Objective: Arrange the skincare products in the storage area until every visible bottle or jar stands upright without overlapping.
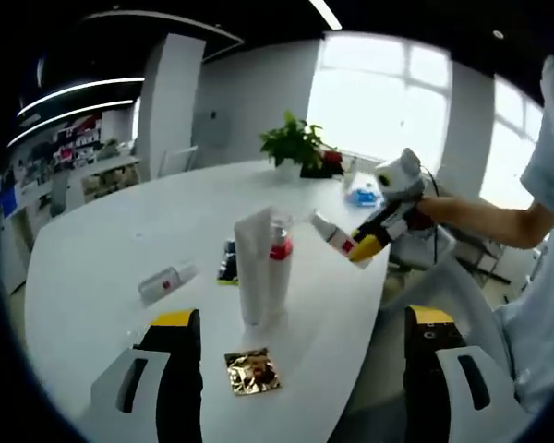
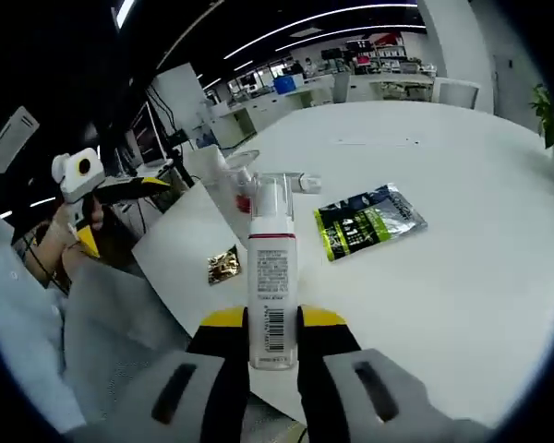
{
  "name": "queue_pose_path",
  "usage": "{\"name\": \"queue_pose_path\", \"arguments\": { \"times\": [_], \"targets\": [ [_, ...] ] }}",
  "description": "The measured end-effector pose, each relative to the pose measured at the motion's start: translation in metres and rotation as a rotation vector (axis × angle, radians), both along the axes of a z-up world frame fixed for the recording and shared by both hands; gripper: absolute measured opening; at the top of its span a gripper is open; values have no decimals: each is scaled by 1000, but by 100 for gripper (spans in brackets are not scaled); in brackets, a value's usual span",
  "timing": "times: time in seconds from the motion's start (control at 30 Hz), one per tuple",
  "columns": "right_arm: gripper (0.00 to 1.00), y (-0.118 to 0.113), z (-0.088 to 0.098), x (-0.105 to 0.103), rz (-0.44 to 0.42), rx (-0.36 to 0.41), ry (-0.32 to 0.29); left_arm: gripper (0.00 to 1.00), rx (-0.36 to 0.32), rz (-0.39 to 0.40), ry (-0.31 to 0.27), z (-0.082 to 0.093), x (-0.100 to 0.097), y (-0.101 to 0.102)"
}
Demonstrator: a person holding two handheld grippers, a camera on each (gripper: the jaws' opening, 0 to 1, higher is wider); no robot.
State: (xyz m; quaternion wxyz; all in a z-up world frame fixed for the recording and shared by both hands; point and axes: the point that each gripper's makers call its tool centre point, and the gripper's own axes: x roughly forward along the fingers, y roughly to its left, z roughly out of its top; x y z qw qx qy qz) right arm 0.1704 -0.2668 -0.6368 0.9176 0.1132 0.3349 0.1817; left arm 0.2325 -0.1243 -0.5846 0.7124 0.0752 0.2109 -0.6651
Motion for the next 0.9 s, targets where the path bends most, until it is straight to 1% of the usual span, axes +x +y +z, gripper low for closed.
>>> {"name": "queue_pose_path", "arguments": {
  "times": [0.07, 0.13, 0.2, 0.23, 0.27, 0.3, 0.37, 0.43, 0.47, 0.53, 0.6, 0.63, 0.67, 0.77, 0.83, 0.9],
  "targets": [
    [17, 11, 5, 0, 37, 23, -17, 84, -15, -6, 14, 2, -3, -2],
    [17, 24, 12, 2, 54, 57, -41, 81, -29, -20, 28, 3, -8, -4],
    [17, 37, 17, 4, 78, 104, -57, 77, -51, -27, 47, 5, -11, -8],
    [17, 45, 19, 6, 91, 123, -66, 76, -69, -30, 61, 7, -14, -10],
    [17, 47, 19, 6, 97, 129, -67, 73, -90, -28, 84, 10, -16, -12],
    [17, 57, 21, 7, 119, 146, -79, 71, -122, -31, 111, 15, -18, -15],
    [17, 71, 24, 9, 148, 178, -93, 66, -169, -38, 143, 22, -23, -18],
    [17, 84, 28, 11, 181, 192, -104, 64, -202, -40, 174, 26, -27, -22],
    [17, 88, 30, 13, 190, 199, -108, 63, -207, -44, 185, 26, -28, -22],
    [17, 98, 35, 15, 221, 212, -125, 61, -218, -39, 194, 27, -27, -24],
    [18, 110, 43, 16, 279, 235, -157, 58, -235, -39, 204, 28, -27, -26],
    [18, 114, 44, 16, 297, 232, -163, 56, -254, -39, 224, 30, -26, -28],
    [18, 117, 43, 16, 300, 226, -151, 54, -265, -43, 233, 32, -26, -29],
    [18, 128, 44, 14, 348, 234, -152, 47, -317, -60, 244, 42, -28, -33],
    [18, 133, 46, 14, 357, 249, -158, 44, -322, -65, 255, 43, -29, -34],
    [18, 138, 50, 13, 368, 273, -169, 44, -320, -61, 250, 42, -28, -35]
  ]
}}
